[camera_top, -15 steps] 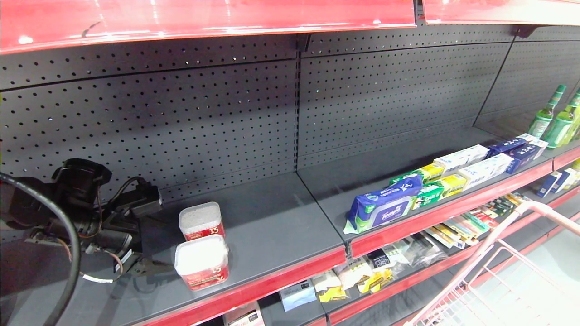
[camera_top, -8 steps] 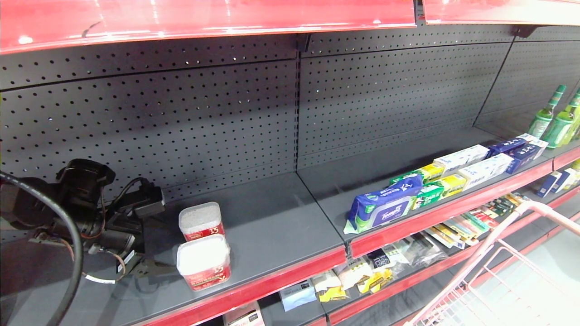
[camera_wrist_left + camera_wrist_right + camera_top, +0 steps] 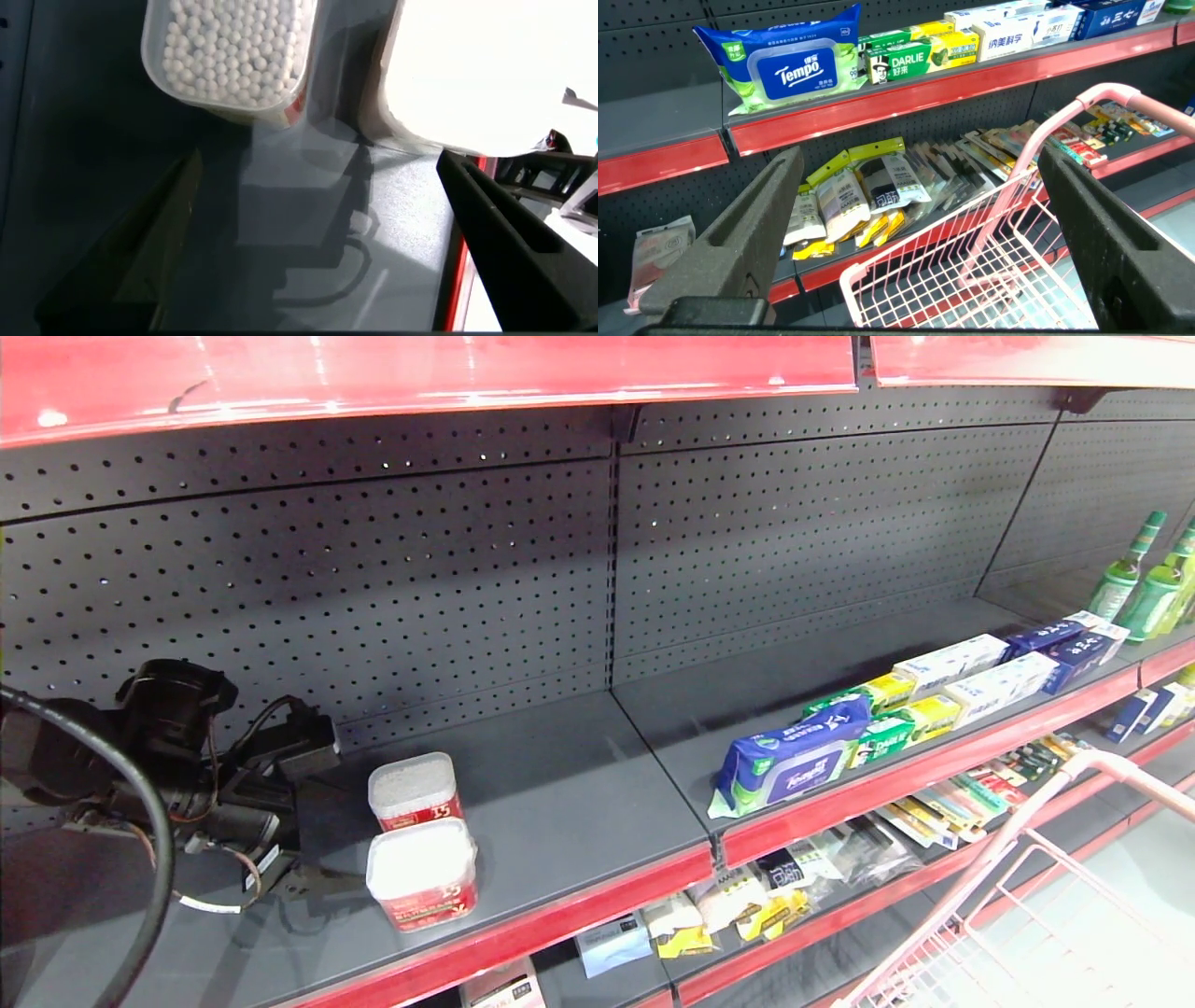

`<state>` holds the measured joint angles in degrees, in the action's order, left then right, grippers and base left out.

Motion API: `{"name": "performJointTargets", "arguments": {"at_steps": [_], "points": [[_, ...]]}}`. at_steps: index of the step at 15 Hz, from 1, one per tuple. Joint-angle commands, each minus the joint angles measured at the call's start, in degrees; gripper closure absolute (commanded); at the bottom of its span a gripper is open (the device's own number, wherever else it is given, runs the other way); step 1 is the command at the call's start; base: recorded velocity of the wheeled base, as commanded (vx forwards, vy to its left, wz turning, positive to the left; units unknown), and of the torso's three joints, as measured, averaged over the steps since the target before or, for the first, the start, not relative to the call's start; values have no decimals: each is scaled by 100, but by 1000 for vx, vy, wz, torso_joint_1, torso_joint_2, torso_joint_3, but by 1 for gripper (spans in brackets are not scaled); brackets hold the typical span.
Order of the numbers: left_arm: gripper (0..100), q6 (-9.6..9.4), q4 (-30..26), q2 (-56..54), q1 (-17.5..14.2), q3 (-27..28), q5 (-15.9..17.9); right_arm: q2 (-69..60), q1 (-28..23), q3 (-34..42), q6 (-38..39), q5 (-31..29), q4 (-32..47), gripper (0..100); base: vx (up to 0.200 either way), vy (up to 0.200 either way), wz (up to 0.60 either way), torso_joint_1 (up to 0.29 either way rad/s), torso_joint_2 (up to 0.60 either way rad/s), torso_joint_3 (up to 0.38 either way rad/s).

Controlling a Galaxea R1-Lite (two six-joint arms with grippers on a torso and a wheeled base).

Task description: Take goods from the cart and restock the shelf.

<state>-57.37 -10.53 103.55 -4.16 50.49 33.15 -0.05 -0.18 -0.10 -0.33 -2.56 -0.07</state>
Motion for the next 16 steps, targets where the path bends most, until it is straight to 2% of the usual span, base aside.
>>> {"name": "performJointTargets", "arguments": {"at_steps": [1,6,8,9,10,11,13,14,15,16], "points": [[0,-2,-10,-36,-41,83,-1,5,1,1,-2,1,-1,0,0,0,0,0,0,0],[0,6,-28,-511,-261,171,8,5,1,1,-2,1,-1,0,0,0,0,0,0,0],[0,472,-37,-1135,-490,207,78,5,1,1,-2,1,-1,0,0,0,0,0,0,0],[0,806,-63,-1487,-569,171,69,5,1,1,-2,1,-1,0,0,0,0,0,0,0],[0,1272,-72,-1908,-586,92,78,5,1,1,-2,1,-1,0,0,0,0,0,0,0],[0,1571,-63,-2216,-595,-4,60,5,1,1,-2,1,-1,0,0,0,0,0,0,0],[0,2379,-72,-3482,-657,-453,16,5,1,1,-2,1,-1,0,0,0,0,0,0,0],[0,2670,-72,-3939,-657,-602,16,5,1,1,-2,1,-1,0,0,0,0,0,0,0],[0,3654,-81,-5239,-490,-998,-335,5,1,1,-2,1,-1,0,0,0,0,0,0,0],[0,4190,-81,-5934,-112,-1261,-1109,5,1,1,-2,1,-1,0,0,0,0,0,0,0]]}}
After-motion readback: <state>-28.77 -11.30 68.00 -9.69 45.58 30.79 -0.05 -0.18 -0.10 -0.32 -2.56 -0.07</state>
